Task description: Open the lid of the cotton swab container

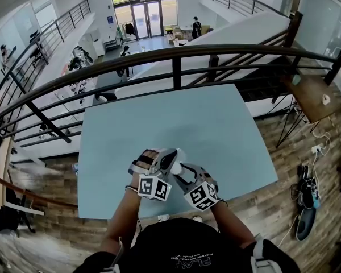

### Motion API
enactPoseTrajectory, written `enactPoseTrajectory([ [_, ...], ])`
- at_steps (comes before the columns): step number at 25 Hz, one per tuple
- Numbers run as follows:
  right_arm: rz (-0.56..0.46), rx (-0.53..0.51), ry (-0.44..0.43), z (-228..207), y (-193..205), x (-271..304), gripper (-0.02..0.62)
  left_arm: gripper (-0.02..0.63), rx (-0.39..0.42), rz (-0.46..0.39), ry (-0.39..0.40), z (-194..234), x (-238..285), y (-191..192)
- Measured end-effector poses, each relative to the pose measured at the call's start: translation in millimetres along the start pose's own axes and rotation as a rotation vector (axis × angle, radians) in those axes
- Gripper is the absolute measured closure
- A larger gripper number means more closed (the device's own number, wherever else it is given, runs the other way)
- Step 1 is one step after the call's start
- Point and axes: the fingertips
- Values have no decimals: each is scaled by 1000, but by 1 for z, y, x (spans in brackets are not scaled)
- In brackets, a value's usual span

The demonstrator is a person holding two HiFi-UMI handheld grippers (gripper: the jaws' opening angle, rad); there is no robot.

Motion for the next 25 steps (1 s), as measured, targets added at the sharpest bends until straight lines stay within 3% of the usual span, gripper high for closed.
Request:
enactPoseTrajectory([
  [14, 14, 65, 85, -28, 3, 0, 382, 588, -153, 72, -27, 2, 0, 33],
  [21, -26, 117, 114, -43, -15, -6, 379, 588, -349, 60, 5, 1, -7, 43],
  [25, -48, 166, 128, -54, -25, -10, 377, 588, -513, 17, 9, 5, -12, 47],
])
Point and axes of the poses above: the fingertips, and each gripper's own axes: x forward along the fingers, z to its left, y out of its underside, and after that the axes turned 11 degrees about z, right-handed
